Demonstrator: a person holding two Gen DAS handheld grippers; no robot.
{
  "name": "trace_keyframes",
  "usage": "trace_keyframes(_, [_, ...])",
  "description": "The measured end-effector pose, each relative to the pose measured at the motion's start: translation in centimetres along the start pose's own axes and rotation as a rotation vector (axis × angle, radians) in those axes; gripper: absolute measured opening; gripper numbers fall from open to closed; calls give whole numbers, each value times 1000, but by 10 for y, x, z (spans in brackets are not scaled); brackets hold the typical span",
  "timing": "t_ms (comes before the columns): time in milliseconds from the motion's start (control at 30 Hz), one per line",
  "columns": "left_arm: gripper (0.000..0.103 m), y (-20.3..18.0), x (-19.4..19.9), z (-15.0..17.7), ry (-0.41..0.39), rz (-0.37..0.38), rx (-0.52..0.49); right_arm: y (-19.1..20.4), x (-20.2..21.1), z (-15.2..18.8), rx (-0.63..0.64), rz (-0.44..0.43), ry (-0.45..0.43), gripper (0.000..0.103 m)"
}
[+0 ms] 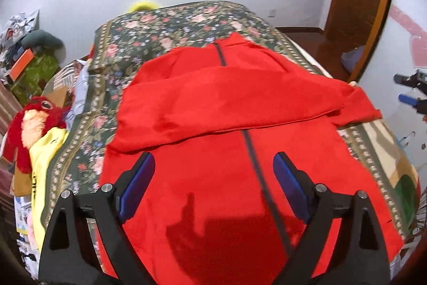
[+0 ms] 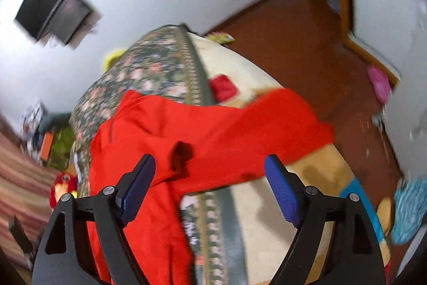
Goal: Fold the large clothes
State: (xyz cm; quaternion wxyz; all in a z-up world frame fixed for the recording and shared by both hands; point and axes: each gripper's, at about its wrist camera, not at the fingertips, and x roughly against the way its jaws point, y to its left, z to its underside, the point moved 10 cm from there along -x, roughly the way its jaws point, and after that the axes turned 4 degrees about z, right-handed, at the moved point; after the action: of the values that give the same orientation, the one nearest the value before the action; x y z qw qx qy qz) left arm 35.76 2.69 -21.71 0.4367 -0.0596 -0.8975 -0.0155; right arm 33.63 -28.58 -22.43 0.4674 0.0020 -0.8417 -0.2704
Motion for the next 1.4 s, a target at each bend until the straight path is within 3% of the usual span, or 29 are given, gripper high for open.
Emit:
trace_keyframes(267, [91,-16,-24,4,39,23,-10,-82,-62,13,-296,32,142,81])
trace_keyframes(367, [91,-13,-35,10,64,22,2,-98,-71,9,-350,27,129,81])
trace_keyframes(667, [91,12,-61,37,147,30,109,-121,-102,-22,-397,126,92,83])
trace_keyframes(733, [91,17,-63,43,157,29,131,-126,-104,-27,-393,155,67,75])
trace_keyframes(800, [91,23,-63,47,163,26,144,-132,-103,-32,-384,201,39,51])
trace_keyframes(833, [91,24,-62,49,165,24,146,-134,-102,-34,-387,207,30,47])
trace_keyframes(900, [91,29,-60,51,163,13,144,-136,-95,-37,-396,226,2,25])
trace_keyframes(1000, [91,35,-55,52,153,0,144,-124,-78,-47,-318,253,-38,17])
trace_keyframes(1167, [91,39,-48,53,139,12,163,-82,-30,-73,-168,260,-181,15])
trace_keyframes(1400, [91,30,-31,51,99,55,147,29,36,-99,27,128,-350,15])
